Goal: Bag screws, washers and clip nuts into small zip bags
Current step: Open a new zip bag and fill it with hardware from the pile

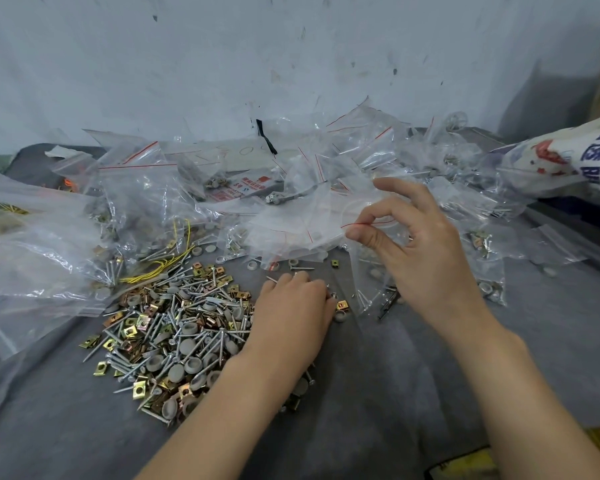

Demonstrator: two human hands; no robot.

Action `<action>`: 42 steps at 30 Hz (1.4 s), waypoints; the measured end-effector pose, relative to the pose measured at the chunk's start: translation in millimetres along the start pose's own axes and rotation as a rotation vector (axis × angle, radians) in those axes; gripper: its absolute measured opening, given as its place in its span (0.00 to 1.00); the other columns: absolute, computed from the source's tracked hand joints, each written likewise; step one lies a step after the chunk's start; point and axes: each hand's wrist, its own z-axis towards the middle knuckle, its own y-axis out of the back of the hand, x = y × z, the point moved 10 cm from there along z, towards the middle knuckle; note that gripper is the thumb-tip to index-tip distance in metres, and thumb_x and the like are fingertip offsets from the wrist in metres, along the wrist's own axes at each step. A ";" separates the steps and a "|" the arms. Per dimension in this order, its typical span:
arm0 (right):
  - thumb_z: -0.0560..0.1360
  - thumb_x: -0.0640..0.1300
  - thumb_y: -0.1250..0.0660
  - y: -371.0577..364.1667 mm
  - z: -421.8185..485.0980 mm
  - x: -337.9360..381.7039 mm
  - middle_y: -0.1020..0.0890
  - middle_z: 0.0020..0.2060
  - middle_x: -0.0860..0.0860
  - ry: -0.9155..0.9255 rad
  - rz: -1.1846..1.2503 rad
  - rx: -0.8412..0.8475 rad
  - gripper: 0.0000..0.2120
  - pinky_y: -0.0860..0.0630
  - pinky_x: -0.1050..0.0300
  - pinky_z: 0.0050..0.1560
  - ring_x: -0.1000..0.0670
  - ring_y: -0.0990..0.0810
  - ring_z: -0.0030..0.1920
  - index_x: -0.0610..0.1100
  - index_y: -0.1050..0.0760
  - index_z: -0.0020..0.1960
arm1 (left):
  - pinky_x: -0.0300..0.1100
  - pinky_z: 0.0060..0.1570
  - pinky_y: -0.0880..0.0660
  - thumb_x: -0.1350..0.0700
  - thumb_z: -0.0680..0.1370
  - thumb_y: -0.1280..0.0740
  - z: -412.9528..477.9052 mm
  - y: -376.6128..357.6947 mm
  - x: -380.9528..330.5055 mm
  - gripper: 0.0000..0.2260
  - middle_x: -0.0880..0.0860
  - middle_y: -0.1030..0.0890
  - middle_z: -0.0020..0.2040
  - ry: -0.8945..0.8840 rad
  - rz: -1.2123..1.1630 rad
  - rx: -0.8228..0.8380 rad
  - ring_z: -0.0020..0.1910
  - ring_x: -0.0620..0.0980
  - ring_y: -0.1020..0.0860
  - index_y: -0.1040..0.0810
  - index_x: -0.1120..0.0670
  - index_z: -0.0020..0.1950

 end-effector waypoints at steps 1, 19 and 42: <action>0.72 0.58 0.30 0.8 0.1 -1.0 0.27 0.64 0.57 0.000 0.000 -0.004 0.06 0.39 0.79 0.58 0.73 0.30 0.60 0.58 0.22 0.44 | 0.48 0.58 0.34 0.44 0.83 0.44 -0.4 -0.9 -1.6 0.14 0.50 0.23 0.57 0.002 0.024 -0.006 0.60 0.53 0.26 0.23 0.48 0.59; 0.72 0.62 0.31 4.4 -2.1 -2.8 0.27 0.64 0.61 -0.005 0.011 -0.005 0.07 0.37 0.77 0.59 0.66 0.27 0.62 0.60 0.22 0.44 | 0.48 0.56 0.30 0.46 0.80 0.41 -8.2 -1.5 -10.5 0.11 0.50 0.27 0.56 0.014 -0.075 -0.001 0.58 0.53 0.27 0.24 0.50 0.56; 0.72 0.59 0.29 -3.6 -2.3 3.2 0.26 0.64 0.58 0.018 0.000 0.021 0.06 0.38 0.78 0.58 0.73 0.29 0.59 0.58 0.21 0.43 | 0.30 0.40 0.28 0.58 0.80 0.33 -10.4 123.9 21.1 0.08 0.39 0.18 0.46 -0.060 -1.024 -0.511 0.43 0.37 0.22 0.19 0.43 0.50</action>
